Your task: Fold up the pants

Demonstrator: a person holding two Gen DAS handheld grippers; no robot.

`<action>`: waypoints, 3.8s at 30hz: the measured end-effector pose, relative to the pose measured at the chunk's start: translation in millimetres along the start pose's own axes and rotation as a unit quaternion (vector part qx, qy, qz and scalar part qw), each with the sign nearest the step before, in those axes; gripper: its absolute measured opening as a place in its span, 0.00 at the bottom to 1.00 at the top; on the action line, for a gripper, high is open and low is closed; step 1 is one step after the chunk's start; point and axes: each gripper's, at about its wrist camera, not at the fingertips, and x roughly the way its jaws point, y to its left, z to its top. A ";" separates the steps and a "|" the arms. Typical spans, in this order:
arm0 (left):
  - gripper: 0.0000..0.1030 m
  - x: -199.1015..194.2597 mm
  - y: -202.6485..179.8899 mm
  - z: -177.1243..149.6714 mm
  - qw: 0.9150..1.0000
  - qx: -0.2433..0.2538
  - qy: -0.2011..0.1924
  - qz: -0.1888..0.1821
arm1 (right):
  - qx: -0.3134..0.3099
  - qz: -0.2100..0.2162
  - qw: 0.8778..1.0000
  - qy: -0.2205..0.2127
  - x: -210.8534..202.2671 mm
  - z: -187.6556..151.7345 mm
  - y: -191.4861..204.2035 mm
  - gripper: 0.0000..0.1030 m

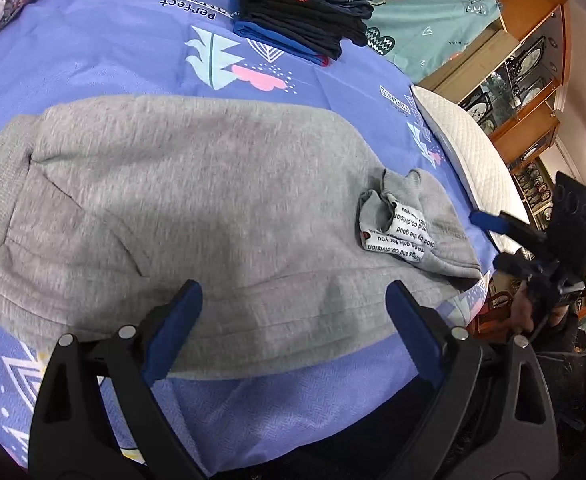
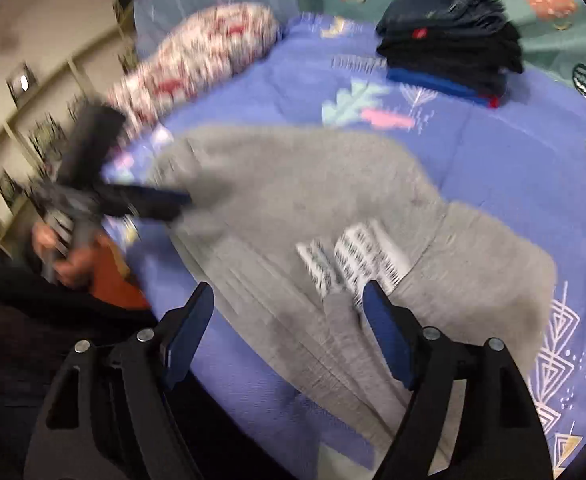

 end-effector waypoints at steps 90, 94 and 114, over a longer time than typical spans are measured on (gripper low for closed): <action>0.98 77.4 -45.1 35.7 0.992 0.050 0.049 0.104 | 0.012 -0.119 0.985 0.121 27.6 -37.4 -41.5 0.27; 0.98 77.0 -45.3 33.5 0.992 0.046 0.049 0.105 | 0.012 -0.133 0.990 0.053 0.1 -3.6 -44.7 0.31; 0.98 -70.7 96.8 -29.7 0.953 -0.300 -0.049 -0.001 | 0.185 0.000 0.979 -0.090 63.8 5.9 -115.6 0.92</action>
